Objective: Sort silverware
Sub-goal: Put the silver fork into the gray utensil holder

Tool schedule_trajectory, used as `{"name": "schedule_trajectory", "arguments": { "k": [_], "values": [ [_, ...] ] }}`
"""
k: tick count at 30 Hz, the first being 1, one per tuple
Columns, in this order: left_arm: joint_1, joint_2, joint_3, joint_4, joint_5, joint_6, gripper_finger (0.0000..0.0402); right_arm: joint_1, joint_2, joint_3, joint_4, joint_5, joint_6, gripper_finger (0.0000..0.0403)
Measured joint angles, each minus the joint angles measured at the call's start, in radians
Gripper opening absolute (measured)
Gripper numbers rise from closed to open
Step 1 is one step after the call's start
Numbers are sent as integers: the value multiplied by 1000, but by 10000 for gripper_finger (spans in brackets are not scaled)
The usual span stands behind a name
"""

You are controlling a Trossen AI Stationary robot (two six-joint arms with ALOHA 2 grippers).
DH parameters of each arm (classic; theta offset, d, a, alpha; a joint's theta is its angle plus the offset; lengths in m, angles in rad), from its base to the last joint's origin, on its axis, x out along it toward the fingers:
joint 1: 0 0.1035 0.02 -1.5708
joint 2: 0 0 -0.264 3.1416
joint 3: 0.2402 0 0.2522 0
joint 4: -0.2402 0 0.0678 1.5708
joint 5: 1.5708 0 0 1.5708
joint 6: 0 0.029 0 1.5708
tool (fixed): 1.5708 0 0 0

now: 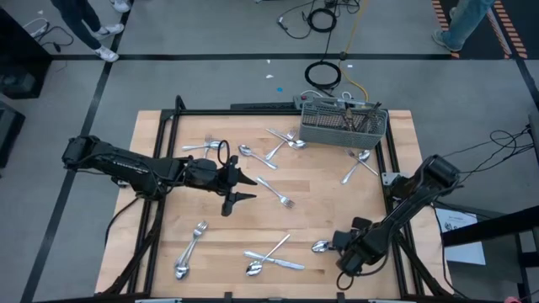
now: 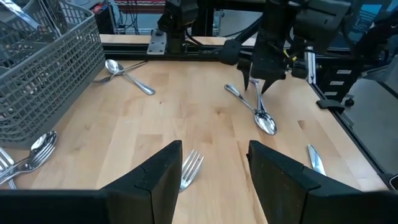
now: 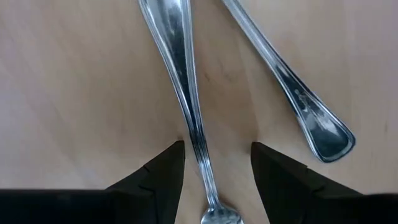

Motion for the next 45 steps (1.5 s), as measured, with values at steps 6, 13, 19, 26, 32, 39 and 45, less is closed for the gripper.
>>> {"name": "schedule_trajectory", "arguments": {
  "k": [6,13,19,26,32,39,45],
  "values": [
    [1,0,0,1,-10,-18,192,10,55,7,13,-2,-63,153],
    [6,0,0,7,-13,-44,192,37,62,7,35,-7,-73,64],
    [10,0,0,10,-14,-44,192,45,61,11,48,-11,-75,10],
    [12,0,0,12,-15,-44,192,45,40,55,-7,-20,-75,6],
    [12,0,0,12,-15,-44,192,48,-47,94,-35,-44,-63,4],
    [12,0,0,12,-15,-44,192,30,-182,130,2,66,-6,4],
    [12,0,0,15,-16,-44,192,-21,-295,130,100,284,21,4]
  ]
}}
